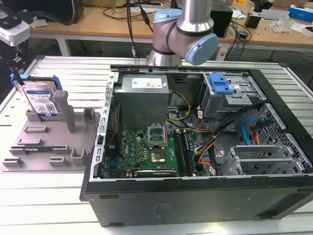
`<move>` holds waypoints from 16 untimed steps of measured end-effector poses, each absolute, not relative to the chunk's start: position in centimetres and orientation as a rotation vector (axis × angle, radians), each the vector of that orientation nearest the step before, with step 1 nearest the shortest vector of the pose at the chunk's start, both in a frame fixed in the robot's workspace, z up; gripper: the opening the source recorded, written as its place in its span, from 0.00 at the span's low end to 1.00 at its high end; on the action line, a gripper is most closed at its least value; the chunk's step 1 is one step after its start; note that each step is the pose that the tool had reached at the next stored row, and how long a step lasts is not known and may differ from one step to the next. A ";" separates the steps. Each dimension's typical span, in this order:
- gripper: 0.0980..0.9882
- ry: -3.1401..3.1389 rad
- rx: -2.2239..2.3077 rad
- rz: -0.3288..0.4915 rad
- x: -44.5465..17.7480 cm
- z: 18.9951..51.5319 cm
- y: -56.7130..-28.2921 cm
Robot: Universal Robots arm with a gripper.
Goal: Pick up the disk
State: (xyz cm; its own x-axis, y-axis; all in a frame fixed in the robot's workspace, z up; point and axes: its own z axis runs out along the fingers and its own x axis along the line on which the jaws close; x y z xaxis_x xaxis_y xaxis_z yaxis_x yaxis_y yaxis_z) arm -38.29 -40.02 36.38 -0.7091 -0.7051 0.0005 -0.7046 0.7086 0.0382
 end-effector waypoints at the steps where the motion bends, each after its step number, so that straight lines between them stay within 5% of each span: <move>1: 0.45 -2.874 1.228 -0.055 -38.3 36.4 -40.0; 2: 0.52 -2.863 1.253 -0.054 -38.3 36.4 -40.0; 16: 0.52 -2.713 1.573 -0.041 -38.2 36.3 -40.0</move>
State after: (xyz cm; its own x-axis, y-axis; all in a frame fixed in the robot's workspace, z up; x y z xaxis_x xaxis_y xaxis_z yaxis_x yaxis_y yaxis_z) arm -38.20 -40.01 36.31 -0.4967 -0.8679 -0.0090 -0.8677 0.4964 0.0253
